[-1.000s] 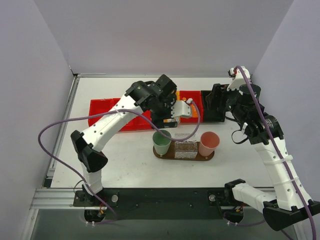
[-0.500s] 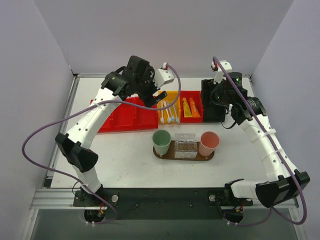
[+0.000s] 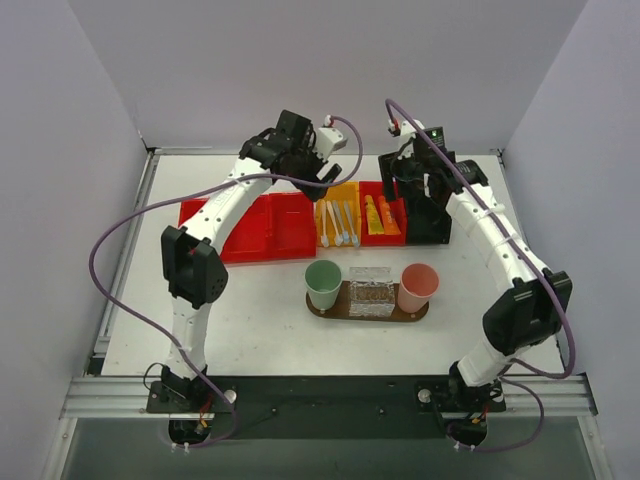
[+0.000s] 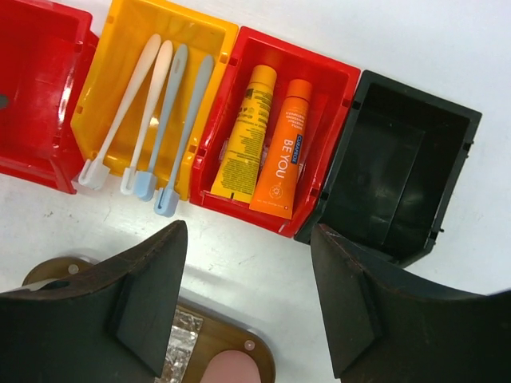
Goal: Prepare toiletry sets of a toothbrush and toothpaste on the tray
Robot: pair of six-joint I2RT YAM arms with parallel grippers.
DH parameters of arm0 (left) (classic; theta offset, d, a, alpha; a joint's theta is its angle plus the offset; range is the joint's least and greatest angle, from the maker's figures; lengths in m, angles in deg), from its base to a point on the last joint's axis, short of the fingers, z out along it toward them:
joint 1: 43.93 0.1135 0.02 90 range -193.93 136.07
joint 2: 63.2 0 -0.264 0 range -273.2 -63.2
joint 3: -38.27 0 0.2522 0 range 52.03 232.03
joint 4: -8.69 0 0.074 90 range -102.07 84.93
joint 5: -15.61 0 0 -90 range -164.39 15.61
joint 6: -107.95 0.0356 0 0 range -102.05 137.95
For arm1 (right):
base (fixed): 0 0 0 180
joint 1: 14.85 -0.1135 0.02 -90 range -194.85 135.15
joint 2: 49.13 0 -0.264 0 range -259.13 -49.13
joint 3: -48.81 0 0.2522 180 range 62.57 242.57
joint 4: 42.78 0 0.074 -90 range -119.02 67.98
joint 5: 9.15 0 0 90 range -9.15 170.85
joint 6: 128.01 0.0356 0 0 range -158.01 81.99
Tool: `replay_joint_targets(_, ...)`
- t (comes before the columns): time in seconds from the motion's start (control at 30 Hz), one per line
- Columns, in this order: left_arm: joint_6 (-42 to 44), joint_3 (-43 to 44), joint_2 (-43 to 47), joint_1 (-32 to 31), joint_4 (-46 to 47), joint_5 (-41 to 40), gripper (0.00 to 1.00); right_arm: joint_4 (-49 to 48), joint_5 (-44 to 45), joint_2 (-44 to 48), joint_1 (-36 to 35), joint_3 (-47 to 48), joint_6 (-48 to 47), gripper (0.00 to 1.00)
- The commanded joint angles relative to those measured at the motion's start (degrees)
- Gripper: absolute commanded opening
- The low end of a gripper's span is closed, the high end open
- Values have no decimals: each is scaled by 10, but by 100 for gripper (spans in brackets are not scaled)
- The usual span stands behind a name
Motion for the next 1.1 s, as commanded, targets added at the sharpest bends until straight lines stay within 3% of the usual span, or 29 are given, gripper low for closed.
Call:
replay_joint_targets(0.0, -26, -37, 45, 20, 89, 14, 94, 29, -2, -42, 5, 49, -20, 58)
replay_joint_targets(0.43, -4, -238, 187, 45, 195, 7, 94, 103, 34, -227, 6, 163, -38, 51)
replay_joint_targets(1.07, 19, -320, 242, 56, 222, 18, 94, 177, 68, -357, 7, 240, -52, 50)
